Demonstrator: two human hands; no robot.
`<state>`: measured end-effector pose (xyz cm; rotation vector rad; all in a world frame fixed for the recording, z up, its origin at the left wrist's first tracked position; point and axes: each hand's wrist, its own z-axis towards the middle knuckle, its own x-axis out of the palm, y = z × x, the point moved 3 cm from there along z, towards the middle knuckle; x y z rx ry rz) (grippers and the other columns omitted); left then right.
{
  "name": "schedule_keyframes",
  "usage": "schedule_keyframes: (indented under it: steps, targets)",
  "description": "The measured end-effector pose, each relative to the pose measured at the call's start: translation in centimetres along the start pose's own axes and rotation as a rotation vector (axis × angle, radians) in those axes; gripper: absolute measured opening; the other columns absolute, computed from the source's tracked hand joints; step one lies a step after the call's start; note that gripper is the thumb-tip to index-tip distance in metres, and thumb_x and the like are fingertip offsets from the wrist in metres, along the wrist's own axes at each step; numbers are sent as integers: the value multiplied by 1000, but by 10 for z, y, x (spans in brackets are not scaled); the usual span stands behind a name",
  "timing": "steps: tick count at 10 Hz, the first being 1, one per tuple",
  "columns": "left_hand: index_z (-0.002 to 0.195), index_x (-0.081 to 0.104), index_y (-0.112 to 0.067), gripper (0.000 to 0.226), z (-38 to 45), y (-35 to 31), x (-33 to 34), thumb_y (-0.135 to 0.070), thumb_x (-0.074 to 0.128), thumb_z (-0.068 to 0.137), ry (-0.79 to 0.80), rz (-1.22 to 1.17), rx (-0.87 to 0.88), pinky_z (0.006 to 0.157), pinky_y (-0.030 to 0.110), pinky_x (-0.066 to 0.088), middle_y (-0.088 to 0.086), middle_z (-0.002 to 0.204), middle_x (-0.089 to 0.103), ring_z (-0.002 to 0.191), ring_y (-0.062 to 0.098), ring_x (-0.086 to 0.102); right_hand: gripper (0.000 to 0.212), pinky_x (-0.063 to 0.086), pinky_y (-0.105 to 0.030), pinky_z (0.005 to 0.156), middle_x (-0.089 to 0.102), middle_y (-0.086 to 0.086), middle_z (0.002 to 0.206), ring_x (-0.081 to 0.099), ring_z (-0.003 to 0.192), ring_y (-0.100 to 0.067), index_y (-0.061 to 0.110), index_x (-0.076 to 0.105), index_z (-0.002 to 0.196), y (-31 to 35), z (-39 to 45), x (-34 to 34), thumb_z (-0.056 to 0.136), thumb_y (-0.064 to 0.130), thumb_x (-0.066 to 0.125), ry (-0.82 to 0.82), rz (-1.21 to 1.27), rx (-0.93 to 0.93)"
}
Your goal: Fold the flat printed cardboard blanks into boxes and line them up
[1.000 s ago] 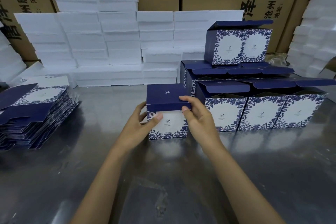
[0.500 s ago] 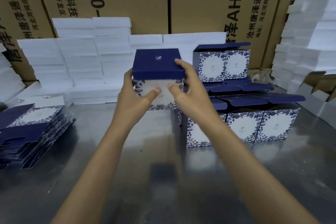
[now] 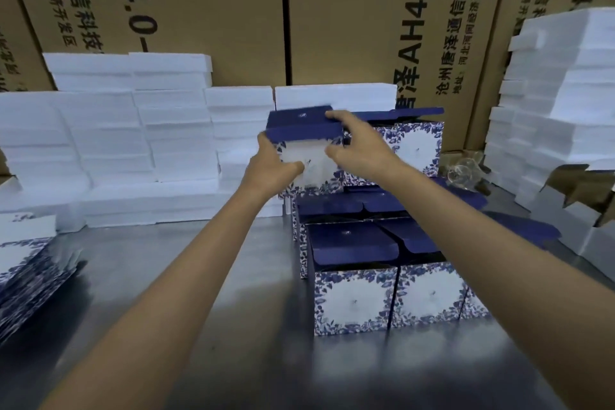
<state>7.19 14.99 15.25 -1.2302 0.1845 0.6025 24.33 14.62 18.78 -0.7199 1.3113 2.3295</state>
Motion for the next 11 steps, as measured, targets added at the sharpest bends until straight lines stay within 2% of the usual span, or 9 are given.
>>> schedule_keyframes:
  steps: [1, 2, 3, 4, 6, 7, 9, 10, 11]
  targets:
    - [141, 29, -18, 70, 25, 33, 23, -14, 71, 85, 40, 15, -41, 71, 30, 49, 1, 105, 59, 86, 21, 58, 53, 50, -39, 91, 57, -14, 136, 57, 117, -31, 17, 44, 150, -26, 27, 18, 99, 13, 56, 27, -438, -28]
    - [142, 28, -18, 70, 48, 56, 42, -13, 70, 86, 49, 20, -25, 67, 27, 45, -1, 104, 60, 88, 19, 60, 47, 50, -40, 77, 64, -15, 121, 58, 113, -34, 17, 46, 146, -40, 47, 27, 100, 18, 55, -77, -753, -49]
    - [143, 29, -20, 68, 68, 70, 56, -15, 69, 88, 45, -13, -20, 65, 23, 43, -5, 105, 60, 86, 14, 59, 48, 37, -33, 65, 68, -12, 109, 65, 99, -34, 17, 43, 146, -50, 63, 34, 99, 15, 53, -92, -893, -14]
    - [144, 29, -23, 67, 82, 77, 68, -17, 68, 90, 45, -50, -2, 72, 23, 42, -3, 115, 61, 95, 17, 59, 59, 35, -32, 61, 68, -9, 105, 66, 95, -31, 10, 29, 154, -62, 77, 41, 100, 18, 52, -94, -969, -3]
    - [146, 30, -22, 68, 88, 81, 82, -29, 70, 91, 42, -87, -10, 87, 22, 38, -8, 119, 53, 104, 15, 56, 79, 26, -31, 51, 67, -10, 106, 60, 82, -28, 2, 5, 160, -74, 91, 48, 100, 21, 53, -91, -983, 67]
    - [145, 29, -21, 68, 85, 78, 82, -28, 70, 91, 59, -83, -38, 84, 22, 37, -3, 127, 56, 101, 13, 53, 86, 22, -30, 45, 54, -2, 75, 41, 55, -18, 4, -3, 160, -71, 86, 47, 98, 18, 54, -79, -983, 111]
    - [155, 15, -17, 82, 56, 73, 62, -19, 67, 91, 86, -32, -103, 83, 24, 35, 12, 144, 50, 113, 25, 53, 91, 24, -29, 44, 40, 1, 65, 37, 52, -16, 12, -10, 161, -46, 55, 41, 97, 18, 54, -34, -941, 50]
    - [155, 17, -19, 77, 30, 71, 50, -18, 63, 94, 85, -51, -99, 82, 24, 37, 11, 142, 50, 108, 22, 53, 83, 28, -31, 49, 44, -2, 72, 47, 63, -23, 14, -2, 162, -30, 30, 42, 99, 25, 52, -15, -902, 18]
    - [155, 20, -21, 72, 1, 61, 36, -18, 60, 95, 115, -55, -90, 67, 26, 41, -2, 113, 51, 85, 13, 55, 56, 38, -33, 66, 65, -10, 107, 62, 98, -34, 14, 35, 152, -11, 7, 44, 100, 27, 52, 47, -812, -18]
